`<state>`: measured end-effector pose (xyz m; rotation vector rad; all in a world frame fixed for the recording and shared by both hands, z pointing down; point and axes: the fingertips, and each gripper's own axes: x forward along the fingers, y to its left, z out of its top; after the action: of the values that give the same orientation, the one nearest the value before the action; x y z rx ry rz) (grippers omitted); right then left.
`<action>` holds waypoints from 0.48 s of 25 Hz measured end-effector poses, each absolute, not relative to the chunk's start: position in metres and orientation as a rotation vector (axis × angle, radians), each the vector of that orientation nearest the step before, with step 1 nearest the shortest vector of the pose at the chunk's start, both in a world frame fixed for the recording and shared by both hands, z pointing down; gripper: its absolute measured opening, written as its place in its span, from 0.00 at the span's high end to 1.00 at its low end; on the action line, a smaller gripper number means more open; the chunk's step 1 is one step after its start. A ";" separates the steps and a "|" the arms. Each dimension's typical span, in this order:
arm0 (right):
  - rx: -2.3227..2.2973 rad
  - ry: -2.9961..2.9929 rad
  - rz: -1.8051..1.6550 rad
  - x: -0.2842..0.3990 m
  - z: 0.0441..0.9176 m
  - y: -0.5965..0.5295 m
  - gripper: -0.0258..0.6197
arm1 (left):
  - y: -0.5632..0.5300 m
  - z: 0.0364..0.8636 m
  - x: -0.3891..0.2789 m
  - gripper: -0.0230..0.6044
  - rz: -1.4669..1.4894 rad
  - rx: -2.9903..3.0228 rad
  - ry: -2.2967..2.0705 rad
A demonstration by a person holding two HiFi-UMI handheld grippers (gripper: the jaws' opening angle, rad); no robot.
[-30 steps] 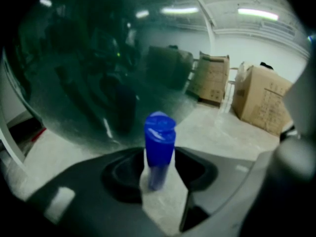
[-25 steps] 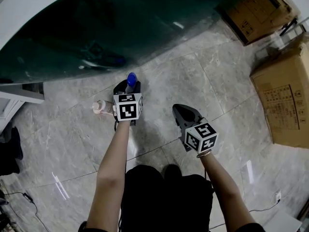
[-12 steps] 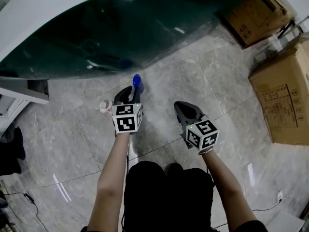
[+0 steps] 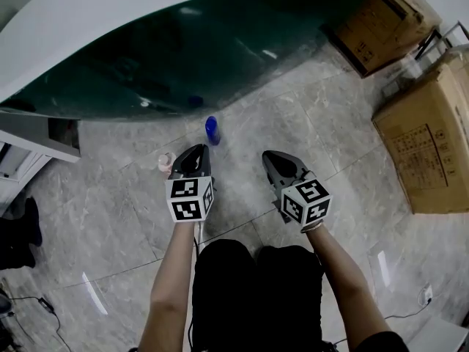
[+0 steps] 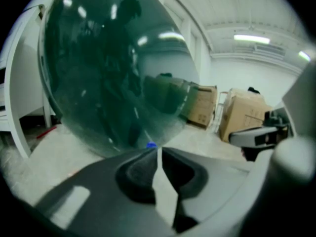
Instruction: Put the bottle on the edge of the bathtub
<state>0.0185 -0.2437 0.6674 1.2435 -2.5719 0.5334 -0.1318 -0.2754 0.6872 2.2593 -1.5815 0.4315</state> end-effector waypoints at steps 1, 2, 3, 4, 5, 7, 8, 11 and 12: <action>1.246 -2.575 0.530 0.018 0.665 -0.243 0.96 | -0.271 0.685 -0.133 0.92 0.426 2.261 -1.582; 1.249 -2.579 0.526 0.018 0.662 -0.243 0.96 | -0.266 0.683 -0.135 0.92 0.422 2.261 -1.582; 1.252 -2.583 0.523 0.018 0.659 -0.242 0.96 | -0.261 0.681 -0.136 0.93 0.419 2.262 -1.582; 1.255 -2.587 0.519 0.018 0.656 -0.241 0.96 | -0.257 0.679 -0.138 0.94 0.420 2.263 -1.583; 1.259 -2.591 0.516 0.018 0.654 -0.240 0.96 | -0.253 0.678 -0.139 0.95 0.423 2.266 -1.583; 1.266 -2.596 0.512 0.018 0.650 -0.239 0.96 | -0.245 0.675 -0.143 0.95 0.425 2.271 -1.585; 1.270 -2.597 0.509 0.019 0.649 -0.238 0.96 | -0.241 0.673 -0.144 0.95 0.422 2.272 -1.586; 1.277 -2.593 0.499 0.018 0.648 -0.235 0.96 | -0.231 0.669 -0.149 0.95 0.404 2.267 -1.595; 1.280 -2.590 0.496 0.018 0.648 -0.234 0.96 | -0.228 0.669 -0.150 0.95 0.398 2.265 -1.596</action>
<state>0.0175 -0.2335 0.6480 1.2799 -2.5895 0.4956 -0.1498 -0.2284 0.6688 2.2645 -1.5963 0.3984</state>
